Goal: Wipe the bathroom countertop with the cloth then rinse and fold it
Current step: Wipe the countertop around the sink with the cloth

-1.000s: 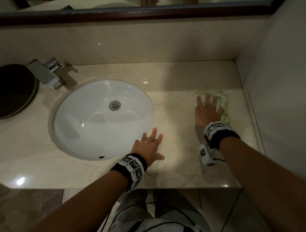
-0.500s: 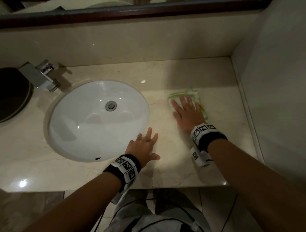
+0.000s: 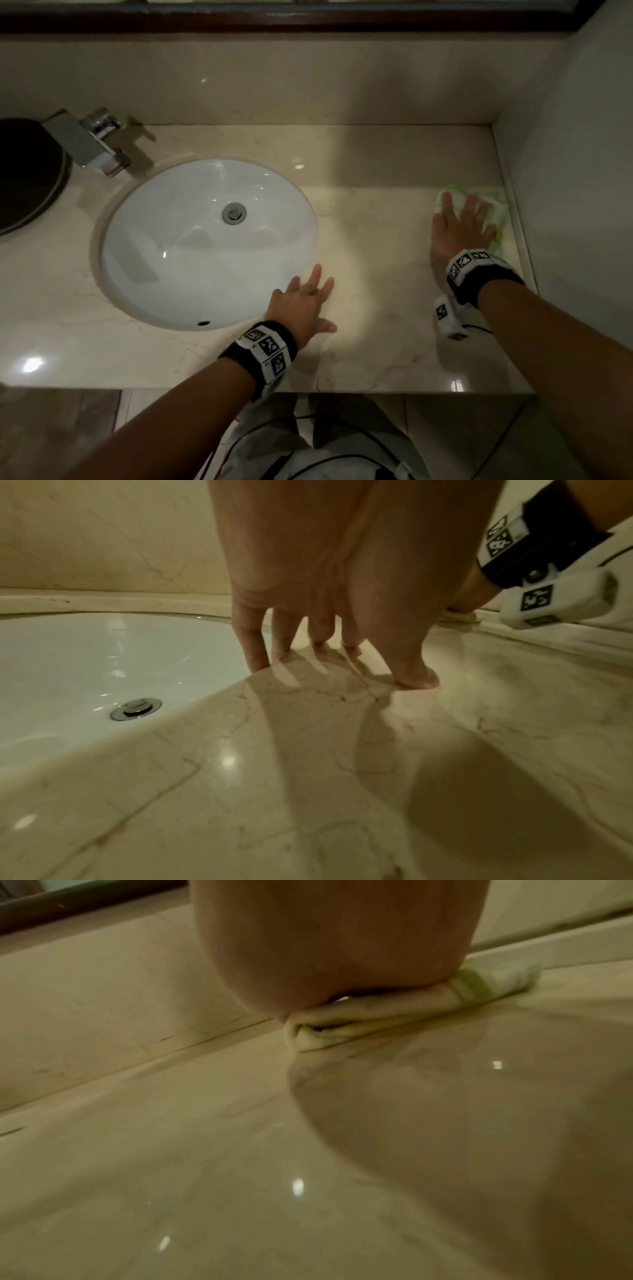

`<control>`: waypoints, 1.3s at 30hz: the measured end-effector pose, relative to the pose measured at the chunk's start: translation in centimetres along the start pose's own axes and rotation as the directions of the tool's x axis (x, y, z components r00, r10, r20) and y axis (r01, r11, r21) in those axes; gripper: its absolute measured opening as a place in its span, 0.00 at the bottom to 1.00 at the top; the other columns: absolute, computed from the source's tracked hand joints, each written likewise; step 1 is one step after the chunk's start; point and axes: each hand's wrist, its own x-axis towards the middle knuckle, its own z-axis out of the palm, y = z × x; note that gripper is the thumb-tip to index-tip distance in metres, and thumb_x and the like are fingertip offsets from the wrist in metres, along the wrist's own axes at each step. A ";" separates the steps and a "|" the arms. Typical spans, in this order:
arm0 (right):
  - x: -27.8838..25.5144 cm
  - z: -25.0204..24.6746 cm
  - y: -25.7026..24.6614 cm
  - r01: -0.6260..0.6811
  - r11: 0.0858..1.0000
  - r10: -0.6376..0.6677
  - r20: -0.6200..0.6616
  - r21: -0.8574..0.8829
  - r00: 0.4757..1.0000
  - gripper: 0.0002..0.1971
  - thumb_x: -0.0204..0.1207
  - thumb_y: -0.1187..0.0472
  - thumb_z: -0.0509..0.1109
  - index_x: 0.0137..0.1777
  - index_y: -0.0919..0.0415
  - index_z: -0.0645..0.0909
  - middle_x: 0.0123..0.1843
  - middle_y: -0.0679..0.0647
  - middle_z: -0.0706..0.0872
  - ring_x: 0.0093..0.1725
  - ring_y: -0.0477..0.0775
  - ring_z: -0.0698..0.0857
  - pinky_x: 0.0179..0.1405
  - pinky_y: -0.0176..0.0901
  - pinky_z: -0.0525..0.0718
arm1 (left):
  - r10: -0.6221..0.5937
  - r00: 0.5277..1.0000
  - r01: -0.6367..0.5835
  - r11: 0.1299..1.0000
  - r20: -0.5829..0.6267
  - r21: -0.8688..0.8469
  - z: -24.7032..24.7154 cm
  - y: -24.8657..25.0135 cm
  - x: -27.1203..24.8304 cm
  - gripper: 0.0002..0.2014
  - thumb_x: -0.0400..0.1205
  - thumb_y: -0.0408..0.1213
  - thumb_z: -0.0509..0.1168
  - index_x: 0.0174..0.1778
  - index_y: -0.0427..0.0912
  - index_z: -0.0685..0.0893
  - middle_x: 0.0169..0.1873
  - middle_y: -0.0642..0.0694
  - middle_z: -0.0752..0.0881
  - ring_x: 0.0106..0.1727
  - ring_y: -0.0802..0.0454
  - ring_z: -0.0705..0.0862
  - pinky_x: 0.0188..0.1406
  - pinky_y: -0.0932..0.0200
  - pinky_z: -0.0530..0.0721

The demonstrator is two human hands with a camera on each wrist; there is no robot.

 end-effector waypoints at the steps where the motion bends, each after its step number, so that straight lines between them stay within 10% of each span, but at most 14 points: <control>1: 0.1 0.0 -0.9 0.003 1.000 -0.003 0.006 -0.006 1.000 0.28 0.86 0.46 0.41 0.84 0.37 0.40 0.87 0.54 0.34 0.84 0.61 0.33 0.81 0.67 0.35 | 0.001 1.000 -0.001 1.000 0.000 -0.003 0.0 0.0 0.0 0.44 0.79 0.67 0.57 0.85 0.56 0.40 0.84 0.51 0.34 0.84 0.39 0.52 0.73 0.39 0.70; 12: -0.8 2.5 -12.3 0.390 0.898 -0.375 0.108 -0.206 0.921 0.28 0.86 0.46 0.41 0.85 0.38 0.40 0.87 0.55 0.37 0.85 0.63 0.36 0.80 0.70 0.39 | -0.007 1.000 0.007 0.999 0.002 -0.040 0.4 -0.1 0.2 0.44 0.80 0.66 0.58 0.84 0.56 0.40 0.84 0.50 0.34 0.85 0.39 0.44 0.72 0.33 0.69; 20: -9.6 5.6 -10.1 0.709 0.650 -0.670 0.235 -0.274 0.704 0.30 0.81 0.42 0.33 0.85 0.41 0.45 0.88 0.55 0.40 0.85 0.63 0.38 0.80 0.68 0.42 | 0.032 0.997 -0.036 0.997 -0.071 -0.064 0.7 -0.7 -0.4 0.44 0.80 0.66 0.57 0.85 0.53 0.43 0.85 0.52 0.38 0.85 0.45 0.38 0.70 0.33 0.71; 27: -8.9 5.3 -8.7 0.777 0.556 -0.731 0.271 -0.296 0.626 0.30 0.81 0.42 0.33 0.84 0.38 0.46 0.88 0.52 0.44 0.86 0.60 0.41 0.81 0.64 0.42 | 0.191 0.976 -0.194 0.981 -0.100 -0.021 1.8 -1.7 -1.7 0.33 0.87 0.53 0.55 0.85 0.46 0.54 0.85 0.52 0.46 0.85 0.48 0.43 0.76 0.35 0.65; 39: -0.1 2.8 -15.6 0.666 0.677 -0.622 0.238 -0.314 0.746 0.27 0.87 0.45 0.44 0.84 0.38 0.42 0.88 0.52 0.40 0.86 0.61 0.40 0.80 0.66 0.45 | 0.129 0.991 -0.125 0.989 0.041 -0.081 1.1 -1.0 -0.6 0.34 0.85 0.52 0.58 0.85 0.49 0.52 0.85 0.55 0.43 0.85 0.50 0.40 0.77 0.31 0.60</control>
